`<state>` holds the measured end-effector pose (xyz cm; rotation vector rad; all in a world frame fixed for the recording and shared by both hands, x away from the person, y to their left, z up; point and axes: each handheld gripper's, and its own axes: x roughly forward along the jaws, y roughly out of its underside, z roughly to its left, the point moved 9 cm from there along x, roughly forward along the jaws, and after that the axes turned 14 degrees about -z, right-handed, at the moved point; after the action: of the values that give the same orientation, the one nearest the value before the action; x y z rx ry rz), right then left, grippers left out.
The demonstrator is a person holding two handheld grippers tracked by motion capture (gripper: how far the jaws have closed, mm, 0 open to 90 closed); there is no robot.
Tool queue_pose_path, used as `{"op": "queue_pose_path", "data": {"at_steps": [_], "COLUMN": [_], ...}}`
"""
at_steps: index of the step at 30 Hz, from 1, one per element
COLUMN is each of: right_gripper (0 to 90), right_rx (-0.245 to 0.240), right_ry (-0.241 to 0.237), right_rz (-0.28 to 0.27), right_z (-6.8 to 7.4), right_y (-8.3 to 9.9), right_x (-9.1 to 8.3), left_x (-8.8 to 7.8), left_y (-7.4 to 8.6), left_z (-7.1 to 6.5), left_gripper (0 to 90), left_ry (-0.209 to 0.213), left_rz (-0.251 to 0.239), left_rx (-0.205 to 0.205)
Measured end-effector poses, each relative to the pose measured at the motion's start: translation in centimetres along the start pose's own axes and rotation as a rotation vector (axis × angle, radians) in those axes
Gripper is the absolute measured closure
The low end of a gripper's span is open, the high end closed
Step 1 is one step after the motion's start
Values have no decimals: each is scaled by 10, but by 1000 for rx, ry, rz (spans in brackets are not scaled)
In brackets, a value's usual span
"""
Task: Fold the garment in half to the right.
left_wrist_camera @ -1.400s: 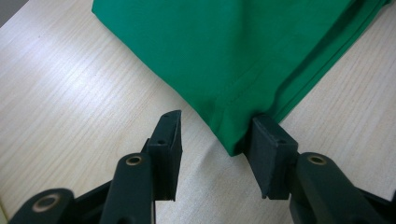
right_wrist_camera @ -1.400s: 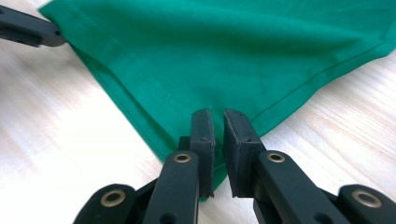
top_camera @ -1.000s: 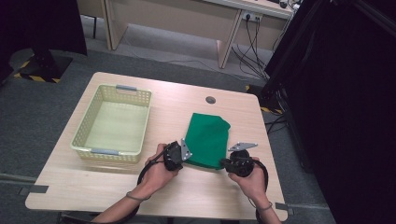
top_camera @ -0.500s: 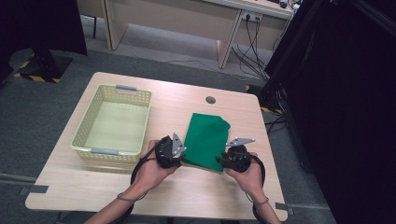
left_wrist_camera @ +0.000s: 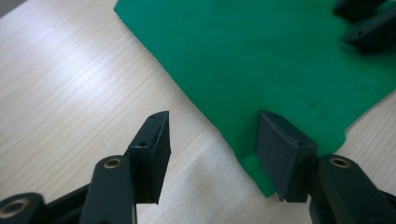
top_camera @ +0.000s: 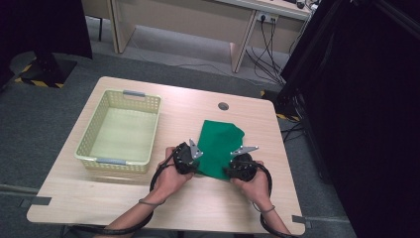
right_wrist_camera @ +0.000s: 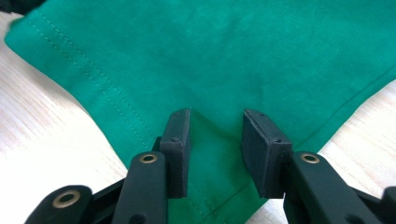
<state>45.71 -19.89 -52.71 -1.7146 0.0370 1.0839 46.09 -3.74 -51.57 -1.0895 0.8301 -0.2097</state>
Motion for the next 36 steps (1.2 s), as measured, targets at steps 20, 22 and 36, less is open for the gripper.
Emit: {"op": "queue_pose_path", "data": {"at_steps": [20, 22, 36], "right_gripper": [591, 585, 541], "right_rx": [33, 49, 129], "right_ry": [1, 16, 85], "right_rz": [-6, -44, -137], "right_z": [-32, -35, -64], "right_y": [2, -12, -99], "right_x": [-27, -28, 21], "left_x": [-13, -15, -21], "left_y": [-6, -8, -15], "left_z": [-14, -14, -18], "left_gripper": [404, 390, 362], "left_ry": [47, 45, 58], "left_rz": [-27, -34, -67], "left_rx": [-7, -9, -19]}}
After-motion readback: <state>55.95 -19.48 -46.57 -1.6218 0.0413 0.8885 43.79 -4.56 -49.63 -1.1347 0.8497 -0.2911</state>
